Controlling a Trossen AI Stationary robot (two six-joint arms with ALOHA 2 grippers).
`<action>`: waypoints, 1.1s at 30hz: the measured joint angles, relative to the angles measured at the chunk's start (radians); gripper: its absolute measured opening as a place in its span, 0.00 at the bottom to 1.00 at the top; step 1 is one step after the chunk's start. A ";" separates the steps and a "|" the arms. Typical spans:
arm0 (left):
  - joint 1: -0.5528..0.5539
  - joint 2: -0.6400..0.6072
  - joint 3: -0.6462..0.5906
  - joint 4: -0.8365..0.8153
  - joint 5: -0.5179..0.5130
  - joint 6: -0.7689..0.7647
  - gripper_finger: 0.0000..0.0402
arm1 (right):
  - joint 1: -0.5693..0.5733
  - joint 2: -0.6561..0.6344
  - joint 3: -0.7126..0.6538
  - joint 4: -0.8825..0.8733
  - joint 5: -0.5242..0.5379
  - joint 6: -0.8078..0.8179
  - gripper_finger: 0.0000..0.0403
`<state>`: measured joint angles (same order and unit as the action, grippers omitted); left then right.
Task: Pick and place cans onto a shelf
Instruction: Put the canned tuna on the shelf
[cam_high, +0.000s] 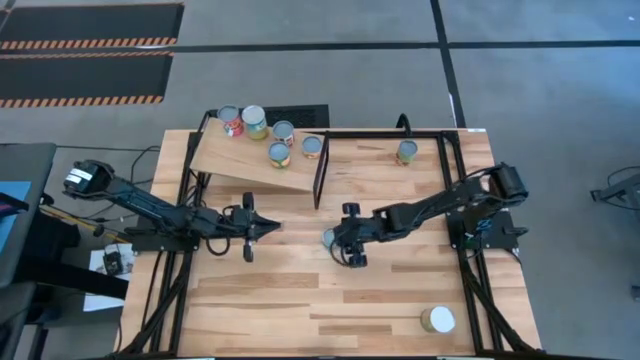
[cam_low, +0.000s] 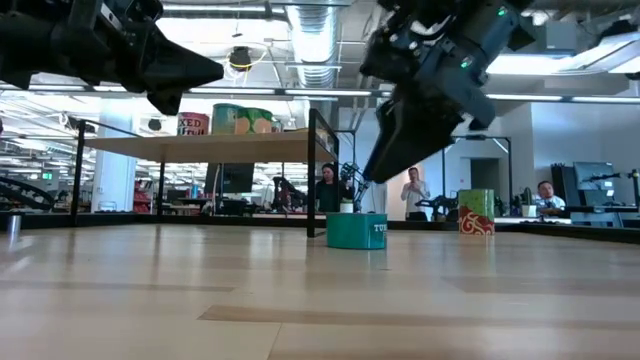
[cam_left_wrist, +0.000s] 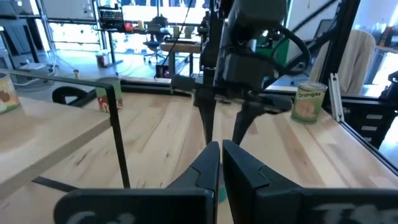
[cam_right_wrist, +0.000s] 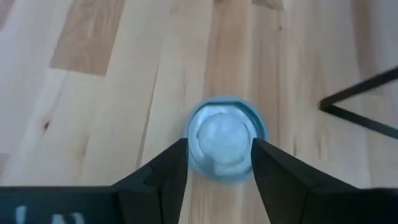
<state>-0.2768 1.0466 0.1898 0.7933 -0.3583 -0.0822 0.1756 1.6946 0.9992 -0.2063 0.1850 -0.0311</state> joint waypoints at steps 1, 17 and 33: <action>0.000 0.000 0.000 -0.006 -0.001 0.000 0.02 | 0.003 0.017 0.012 -0.009 0.000 -0.003 0.48; 0.000 0.000 0.000 -0.026 -0.021 -0.019 0.02 | 0.013 0.207 0.118 -0.064 0.011 -0.022 0.32; 0.000 0.000 0.001 -0.040 -0.078 -0.042 0.02 | 0.024 0.112 0.264 -0.115 -0.212 -0.156 0.02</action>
<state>-0.2768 1.0470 0.1904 0.7532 -0.4358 -0.1246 0.1992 1.8070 1.2632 -0.3210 -0.0274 -0.1869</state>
